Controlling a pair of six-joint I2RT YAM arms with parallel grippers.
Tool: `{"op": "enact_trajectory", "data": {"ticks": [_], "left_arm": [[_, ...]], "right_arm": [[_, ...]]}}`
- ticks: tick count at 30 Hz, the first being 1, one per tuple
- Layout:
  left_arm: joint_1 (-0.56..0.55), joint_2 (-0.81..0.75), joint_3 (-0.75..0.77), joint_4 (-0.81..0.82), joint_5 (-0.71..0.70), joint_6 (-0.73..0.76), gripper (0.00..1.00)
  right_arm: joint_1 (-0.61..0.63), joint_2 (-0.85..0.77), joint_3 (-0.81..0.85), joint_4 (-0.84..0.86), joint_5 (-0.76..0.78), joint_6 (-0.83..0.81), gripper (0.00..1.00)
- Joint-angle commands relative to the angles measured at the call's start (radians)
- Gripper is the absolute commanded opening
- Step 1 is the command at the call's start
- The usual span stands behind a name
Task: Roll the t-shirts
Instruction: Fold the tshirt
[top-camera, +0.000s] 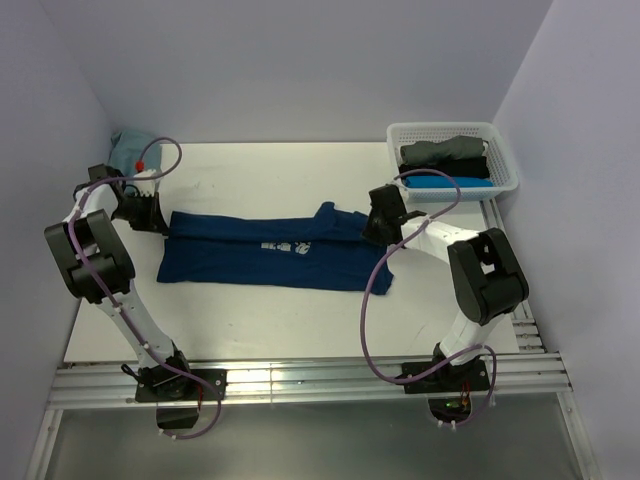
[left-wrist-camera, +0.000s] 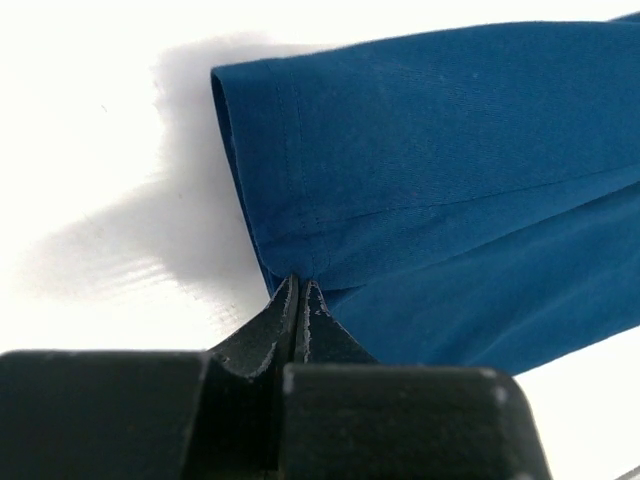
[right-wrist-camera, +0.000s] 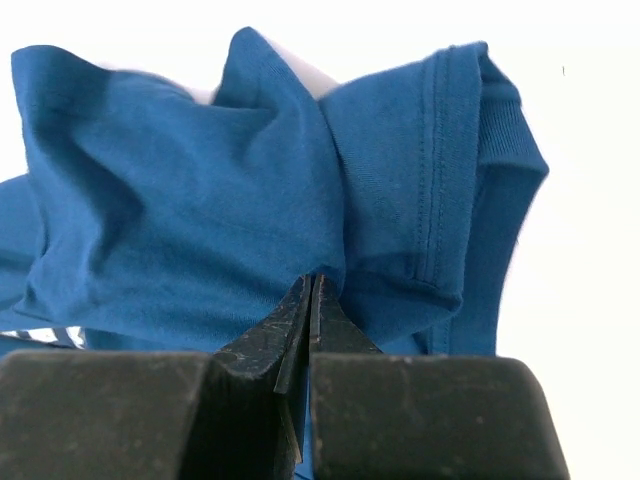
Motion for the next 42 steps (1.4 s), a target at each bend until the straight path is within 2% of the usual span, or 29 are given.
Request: {"op": "enact_trajectory", "data": {"ticks": [1,5,6,8,9,10,12,15,21,30,34,42], "left_arm": [[0.016,-0.031,-0.013,-0.027,0.028,0.049,0.0],[0.015,-0.031,-0.042,-0.025,0.018,0.066,0.06],[0.016,-0.034,-0.052,-0.021,0.012,0.068,0.14],[0.015,-0.041,-0.055,-0.019,0.012,0.068,0.23],[0.016,-0.044,-0.05,-0.018,0.011,0.068,0.33],[0.015,-0.049,-0.049,-0.018,0.012,0.064,0.38],[0.016,-0.051,-0.035,-0.018,0.011,0.057,0.47],[0.018,-0.058,-0.014,-0.016,0.012,0.048,0.54],[0.034,-0.072,0.04,-0.039,0.023,0.041,0.6],[0.05,-0.061,0.137,-0.068,0.04,0.011,0.61],[0.048,-0.054,0.172,-0.08,0.044,-0.006,0.61],[0.048,-0.055,0.194,-0.09,0.048,-0.005,0.6]], "right_arm": [[0.001,-0.048,-0.029,0.024,0.016,0.014,0.0],[0.001,-0.048,-0.053,0.037,0.009,0.02,0.01],[0.001,-0.051,-0.056,0.035,0.007,0.021,0.04],[0.003,-0.059,-0.056,0.03,0.01,0.02,0.15],[0.004,-0.062,-0.055,0.029,0.009,0.017,0.2],[0.003,-0.065,-0.047,0.027,0.009,0.015,0.32],[0.006,-0.073,-0.037,0.011,0.013,0.009,0.43],[0.006,-0.099,-0.014,-0.014,0.018,0.0,0.49],[0.006,-0.119,0.081,-0.058,0.01,-0.025,0.49],[0.04,0.224,0.573,-0.218,-0.025,-0.057,0.45],[0.044,0.355,0.695,-0.264,-0.037,-0.049,0.45],[0.06,0.438,0.766,-0.31,-0.037,-0.039,0.44]]}}
